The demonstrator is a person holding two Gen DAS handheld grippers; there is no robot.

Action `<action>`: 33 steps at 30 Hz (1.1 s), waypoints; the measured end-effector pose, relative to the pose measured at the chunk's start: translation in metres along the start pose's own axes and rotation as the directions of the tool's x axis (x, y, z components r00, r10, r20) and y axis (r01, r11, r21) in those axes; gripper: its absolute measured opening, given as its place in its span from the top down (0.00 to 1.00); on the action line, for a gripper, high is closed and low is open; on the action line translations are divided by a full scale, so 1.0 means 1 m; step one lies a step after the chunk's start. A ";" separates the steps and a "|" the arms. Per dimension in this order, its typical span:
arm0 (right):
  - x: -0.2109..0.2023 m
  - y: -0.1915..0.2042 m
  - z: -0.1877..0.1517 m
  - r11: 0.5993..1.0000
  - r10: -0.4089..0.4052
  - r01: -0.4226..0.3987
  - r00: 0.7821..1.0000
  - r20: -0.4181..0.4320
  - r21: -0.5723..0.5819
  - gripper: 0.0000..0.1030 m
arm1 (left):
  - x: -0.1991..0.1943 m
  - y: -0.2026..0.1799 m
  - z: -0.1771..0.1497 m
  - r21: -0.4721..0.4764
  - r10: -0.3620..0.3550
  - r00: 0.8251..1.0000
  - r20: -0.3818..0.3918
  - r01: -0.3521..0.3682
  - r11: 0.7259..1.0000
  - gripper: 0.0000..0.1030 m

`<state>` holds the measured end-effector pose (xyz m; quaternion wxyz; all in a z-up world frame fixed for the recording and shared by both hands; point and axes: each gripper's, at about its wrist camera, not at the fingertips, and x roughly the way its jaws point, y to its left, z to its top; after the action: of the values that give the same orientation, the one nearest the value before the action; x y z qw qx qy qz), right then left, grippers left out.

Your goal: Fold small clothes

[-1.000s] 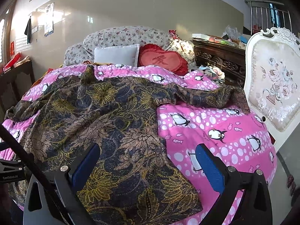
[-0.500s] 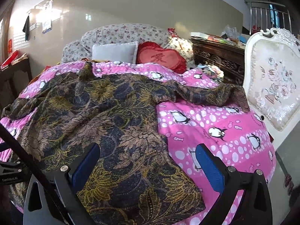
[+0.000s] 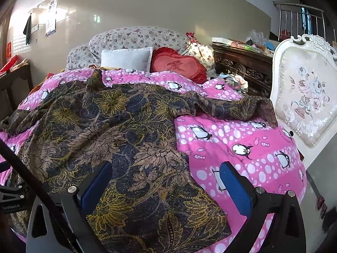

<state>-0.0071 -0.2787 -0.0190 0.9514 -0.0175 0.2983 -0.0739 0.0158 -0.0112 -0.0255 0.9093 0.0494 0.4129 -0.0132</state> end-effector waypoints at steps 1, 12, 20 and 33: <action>0.000 0.000 0.000 1.000 0.002 -0.002 1.000 0.002 0.001 0.00 | 0.000 0.000 0.000 -0.001 0.000 1.000 0.000 0.000 1.000 0.00; 0.001 0.001 0.000 1.000 0.003 -0.003 1.000 -0.003 0.001 0.00 | 0.000 -0.002 0.000 0.000 -0.007 1.000 0.001 0.007 1.000 0.00; 0.001 0.003 0.000 1.000 0.016 -0.016 1.000 -0.003 -0.001 0.00 | 0.000 -0.003 0.000 -0.003 -0.009 1.000 0.000 0.009 1.000 0.00; 0.001 0.005 0.000 1.000 0.025 -0.025 1.000 -0.005 0.000 0.00 | 0.000 0.000 -0.001 -0.008 -0.011 1.000 -0.001 0.011 1.000 0.00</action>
<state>-0.0052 -0.2741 -0.0198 0.9515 -0.0137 0.3011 -0.0620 0.0151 -0.0115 -0.0260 0.9093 0.0435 0.4136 -0.0167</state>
